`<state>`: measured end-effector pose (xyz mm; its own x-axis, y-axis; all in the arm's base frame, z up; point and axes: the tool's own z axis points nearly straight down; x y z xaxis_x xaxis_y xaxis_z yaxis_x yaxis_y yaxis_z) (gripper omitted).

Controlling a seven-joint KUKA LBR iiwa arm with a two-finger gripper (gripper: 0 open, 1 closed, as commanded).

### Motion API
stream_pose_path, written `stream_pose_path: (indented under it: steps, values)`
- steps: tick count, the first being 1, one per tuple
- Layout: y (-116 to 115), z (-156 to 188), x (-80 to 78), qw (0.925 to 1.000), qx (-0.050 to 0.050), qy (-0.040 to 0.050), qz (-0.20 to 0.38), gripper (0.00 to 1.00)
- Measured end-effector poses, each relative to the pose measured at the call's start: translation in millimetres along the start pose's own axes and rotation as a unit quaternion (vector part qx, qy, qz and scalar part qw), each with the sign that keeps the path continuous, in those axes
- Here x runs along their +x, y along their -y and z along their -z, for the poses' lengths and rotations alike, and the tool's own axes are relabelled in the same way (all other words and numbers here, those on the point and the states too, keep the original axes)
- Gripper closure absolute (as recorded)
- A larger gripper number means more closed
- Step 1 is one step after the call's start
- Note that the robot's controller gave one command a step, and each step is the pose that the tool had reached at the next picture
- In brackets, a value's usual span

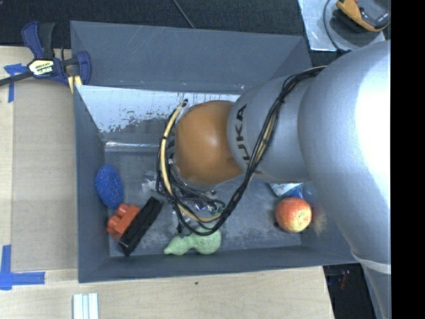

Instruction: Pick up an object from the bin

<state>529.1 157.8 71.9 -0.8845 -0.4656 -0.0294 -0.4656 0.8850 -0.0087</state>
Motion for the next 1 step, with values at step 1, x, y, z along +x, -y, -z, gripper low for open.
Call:
stream_pose_path:
  steps: [1]
  values:
    - [-5.2, 2.5, 8.1, 0.9946, 0.001, 0.0075, 0.103, 0.00]
